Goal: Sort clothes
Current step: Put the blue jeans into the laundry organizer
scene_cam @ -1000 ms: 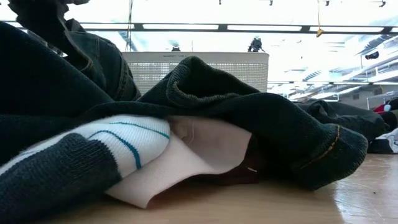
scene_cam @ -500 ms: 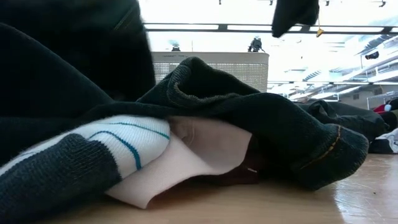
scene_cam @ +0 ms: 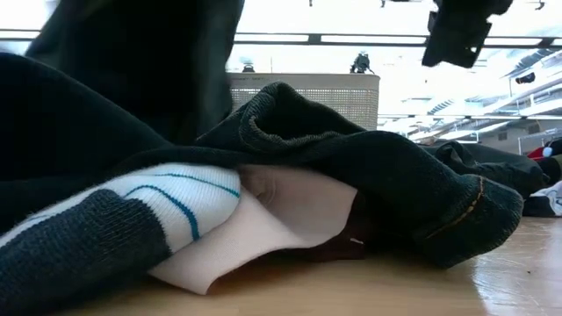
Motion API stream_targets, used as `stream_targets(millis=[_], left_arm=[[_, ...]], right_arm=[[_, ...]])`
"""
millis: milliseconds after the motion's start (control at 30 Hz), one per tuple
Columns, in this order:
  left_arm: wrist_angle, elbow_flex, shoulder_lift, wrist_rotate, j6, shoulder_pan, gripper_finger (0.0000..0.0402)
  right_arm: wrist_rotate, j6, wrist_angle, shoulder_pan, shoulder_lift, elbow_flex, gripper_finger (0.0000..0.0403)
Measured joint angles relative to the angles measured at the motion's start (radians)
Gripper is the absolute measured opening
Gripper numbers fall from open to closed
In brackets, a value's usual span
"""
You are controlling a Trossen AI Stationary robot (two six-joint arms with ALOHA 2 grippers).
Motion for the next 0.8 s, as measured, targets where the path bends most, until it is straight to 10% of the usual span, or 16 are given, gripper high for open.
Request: stream_targets(millis=[367, 800], left_arm=[[0.002, 0.514, 0.227, 0.134, 0.192, 0.244, 0.0000], [0.215, 0.513, 0.240, 0.364, 0.183, 0.528, 0.0000]], right_arm=[[0.037, -0.163, 0.172, -0.004, -0.138, -0.002, 0.0039], [0.087, -0.252, 0.266, -0.028, -0.148, -0.002, 0.0125]])
